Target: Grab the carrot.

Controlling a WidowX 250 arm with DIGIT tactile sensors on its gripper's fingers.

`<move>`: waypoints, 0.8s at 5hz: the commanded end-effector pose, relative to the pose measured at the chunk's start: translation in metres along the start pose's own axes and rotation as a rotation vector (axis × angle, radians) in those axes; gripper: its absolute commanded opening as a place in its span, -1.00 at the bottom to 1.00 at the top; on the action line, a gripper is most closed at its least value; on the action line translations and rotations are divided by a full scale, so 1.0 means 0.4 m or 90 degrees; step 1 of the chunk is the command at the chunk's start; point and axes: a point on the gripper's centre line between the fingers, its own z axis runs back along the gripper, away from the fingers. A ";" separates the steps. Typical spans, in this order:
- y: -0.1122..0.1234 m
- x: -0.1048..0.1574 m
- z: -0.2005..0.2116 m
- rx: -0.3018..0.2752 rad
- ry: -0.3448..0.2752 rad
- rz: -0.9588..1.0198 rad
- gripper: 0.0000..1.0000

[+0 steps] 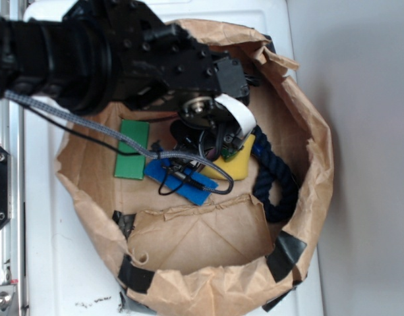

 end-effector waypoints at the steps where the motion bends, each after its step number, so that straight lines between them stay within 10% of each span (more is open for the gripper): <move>1: 0.005 0.047 0.089 -0.004 -0.009 0.023 -1.00; 3: 0.010 0.100 0.250 -0.053 0.085 0.270 -1.00; 4: -0.019 0.108 0.286 -0.003 0.162 0.384 -1.00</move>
